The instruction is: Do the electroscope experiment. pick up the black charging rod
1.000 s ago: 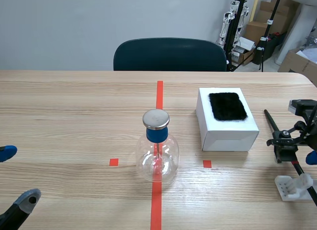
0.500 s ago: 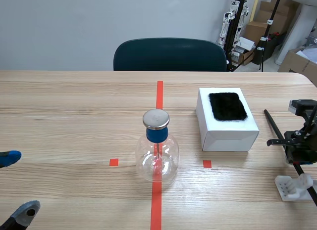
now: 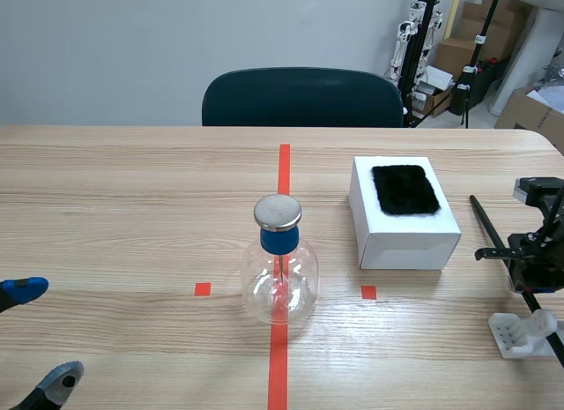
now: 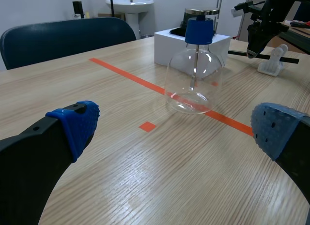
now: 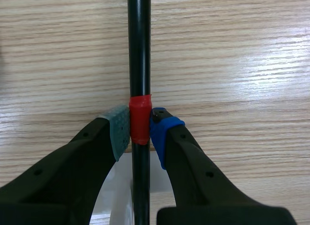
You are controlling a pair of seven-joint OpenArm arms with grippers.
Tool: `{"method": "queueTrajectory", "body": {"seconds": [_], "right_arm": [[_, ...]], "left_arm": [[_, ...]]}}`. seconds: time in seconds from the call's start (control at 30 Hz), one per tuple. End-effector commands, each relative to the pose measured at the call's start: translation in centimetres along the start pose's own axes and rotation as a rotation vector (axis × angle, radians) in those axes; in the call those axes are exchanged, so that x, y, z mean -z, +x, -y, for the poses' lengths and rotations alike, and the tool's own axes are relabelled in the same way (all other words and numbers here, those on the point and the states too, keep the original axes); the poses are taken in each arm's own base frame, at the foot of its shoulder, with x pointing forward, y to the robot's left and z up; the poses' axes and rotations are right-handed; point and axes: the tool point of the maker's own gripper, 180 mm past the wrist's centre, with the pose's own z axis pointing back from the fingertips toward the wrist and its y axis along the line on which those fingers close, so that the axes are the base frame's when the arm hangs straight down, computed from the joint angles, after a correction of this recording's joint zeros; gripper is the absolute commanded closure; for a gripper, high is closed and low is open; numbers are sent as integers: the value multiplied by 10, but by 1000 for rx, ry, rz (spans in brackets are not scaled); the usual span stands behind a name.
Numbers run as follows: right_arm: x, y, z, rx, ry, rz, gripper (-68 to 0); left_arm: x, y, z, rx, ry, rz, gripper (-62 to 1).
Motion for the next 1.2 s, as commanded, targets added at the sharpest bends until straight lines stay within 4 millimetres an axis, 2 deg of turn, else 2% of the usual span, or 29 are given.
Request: {"method": "queueTrajectory", "body": {"seconds": [0.0, 0.43, 0.57, 0.77, 0.97, 1.17], "right_arm": [[-5, 6, 6, 9, -6, 9, 2], [-25, 18, 14, -1, -12, 57, 2], [-37, 20, 18, -18, -32, 86, 2], [-73, 23, 32, -93, -114, 179, 1], [-128, 25, 45, -238, -300, 329, 1], [-170, 21, 25, -423, -399, 513, 1]], "left_arm": [[4, 11, -2, 20, -7, 56, -623], [9, 9, -7, 58, 5, 67, -623], [9, 9, -7, 58, 5, 66, -623], [9, 8, -5, 58, -8, 57, -623], [10, 7, -3, 62, -24, 49, -623], [11, 6, -1, 65, -42, 43, -623]]}}
